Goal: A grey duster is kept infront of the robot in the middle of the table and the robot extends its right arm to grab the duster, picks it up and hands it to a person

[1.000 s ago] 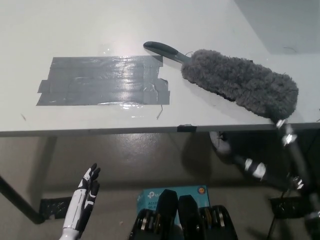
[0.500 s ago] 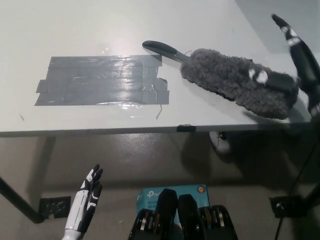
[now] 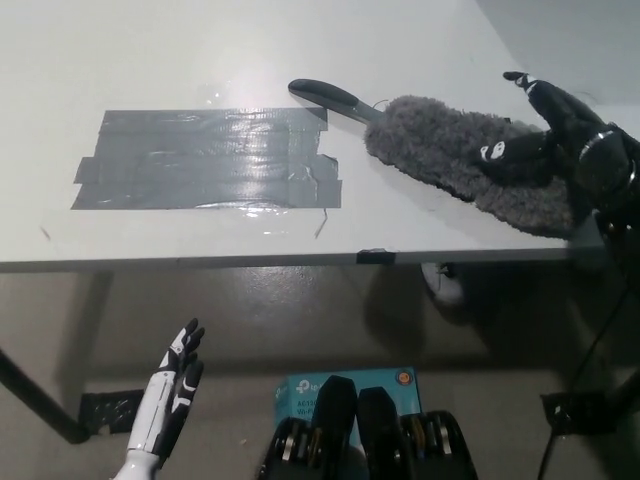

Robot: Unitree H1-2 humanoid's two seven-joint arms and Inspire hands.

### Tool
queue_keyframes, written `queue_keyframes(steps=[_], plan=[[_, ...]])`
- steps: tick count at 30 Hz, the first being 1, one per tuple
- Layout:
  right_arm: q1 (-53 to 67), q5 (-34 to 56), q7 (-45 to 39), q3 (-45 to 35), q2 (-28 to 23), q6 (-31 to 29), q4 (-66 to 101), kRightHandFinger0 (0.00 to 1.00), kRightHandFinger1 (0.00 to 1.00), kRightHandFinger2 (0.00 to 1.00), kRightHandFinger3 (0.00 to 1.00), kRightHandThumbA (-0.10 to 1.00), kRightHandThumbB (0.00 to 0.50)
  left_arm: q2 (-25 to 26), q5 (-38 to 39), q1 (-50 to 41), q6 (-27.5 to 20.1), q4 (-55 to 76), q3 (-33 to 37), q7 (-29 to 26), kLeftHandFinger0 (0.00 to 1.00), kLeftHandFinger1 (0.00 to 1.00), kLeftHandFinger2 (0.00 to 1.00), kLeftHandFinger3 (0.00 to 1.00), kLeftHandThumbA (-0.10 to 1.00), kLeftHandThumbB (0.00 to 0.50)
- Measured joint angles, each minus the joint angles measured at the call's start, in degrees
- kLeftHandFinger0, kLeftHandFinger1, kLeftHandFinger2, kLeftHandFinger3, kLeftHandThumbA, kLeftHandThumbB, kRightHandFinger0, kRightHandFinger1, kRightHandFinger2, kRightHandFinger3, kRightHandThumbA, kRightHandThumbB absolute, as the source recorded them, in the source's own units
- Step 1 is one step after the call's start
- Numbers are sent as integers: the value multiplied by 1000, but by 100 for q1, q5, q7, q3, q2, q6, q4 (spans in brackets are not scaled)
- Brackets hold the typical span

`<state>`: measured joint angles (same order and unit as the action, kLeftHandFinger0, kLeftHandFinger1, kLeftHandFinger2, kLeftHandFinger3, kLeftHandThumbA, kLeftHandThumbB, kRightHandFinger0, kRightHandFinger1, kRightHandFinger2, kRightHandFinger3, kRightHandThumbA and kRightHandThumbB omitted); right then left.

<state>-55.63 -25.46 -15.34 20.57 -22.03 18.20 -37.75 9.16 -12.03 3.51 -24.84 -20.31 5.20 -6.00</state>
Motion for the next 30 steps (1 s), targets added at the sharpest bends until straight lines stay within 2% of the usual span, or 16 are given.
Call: queue_keyframes(steps=[2, 6, 20, 30], plan=[[-84, 1, -98, 43, 16, 7, -66, 1000, 1000, 1000, 1000, 1000, 500, -1, -2, 6, 0, 0, 2, -1, 1000, 1000, 1000, 1000, 1000, 286], [-354, 7, -293, 73, 97, 13, -277, 1000, 1000, 1000, 1000, 1000, 500, 0, -13, 42, -1, -1, 12, -2, 1000, 1000, 1000, 1000, 1000, 267], [-1022, -50, -481, 365, 409, 9, -1684, 1000, 1000, 1000, 1000, 982, 500, 8, -64, 161, -3, 19, 29, 0, 1000, 1000, 1000, 1000, 1000, 259], [-1242, -262, -177, 744, 573, -209, -3386, 1000, 1000, 1000, 1000, 962, 500, 22, -113, 160, -3, 58, 28, 1, 1000, 1000, 1000, 1000, 1000, 256]])
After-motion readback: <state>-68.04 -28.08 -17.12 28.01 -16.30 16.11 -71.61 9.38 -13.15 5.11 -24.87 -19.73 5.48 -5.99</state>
